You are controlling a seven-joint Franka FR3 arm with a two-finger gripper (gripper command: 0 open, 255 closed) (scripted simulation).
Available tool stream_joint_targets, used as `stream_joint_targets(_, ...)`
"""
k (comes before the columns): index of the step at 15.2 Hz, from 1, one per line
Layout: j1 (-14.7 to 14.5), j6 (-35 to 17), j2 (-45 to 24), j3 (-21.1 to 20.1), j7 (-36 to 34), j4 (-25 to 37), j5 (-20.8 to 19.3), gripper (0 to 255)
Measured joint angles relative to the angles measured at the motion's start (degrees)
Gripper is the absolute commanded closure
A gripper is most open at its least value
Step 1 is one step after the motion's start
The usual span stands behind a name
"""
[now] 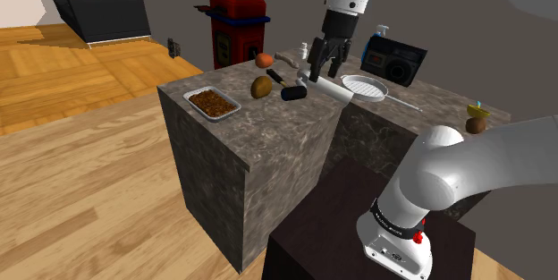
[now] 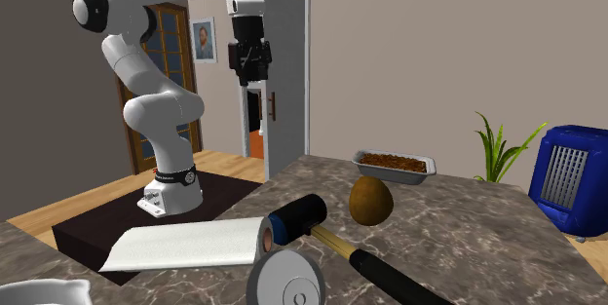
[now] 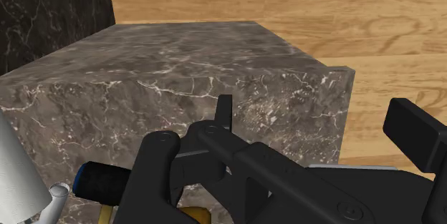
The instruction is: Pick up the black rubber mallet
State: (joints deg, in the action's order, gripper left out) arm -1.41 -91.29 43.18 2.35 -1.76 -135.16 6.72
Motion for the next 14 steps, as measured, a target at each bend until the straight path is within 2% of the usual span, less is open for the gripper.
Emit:
stream_joint_targets(3,0.33,-1.87,-1.97,0.15,0.07,0.13,-0.41,0)
stream_joint_targets(14,3.53,-16.81,-21.50,3.27,1.53,5.40,-4.13,0)
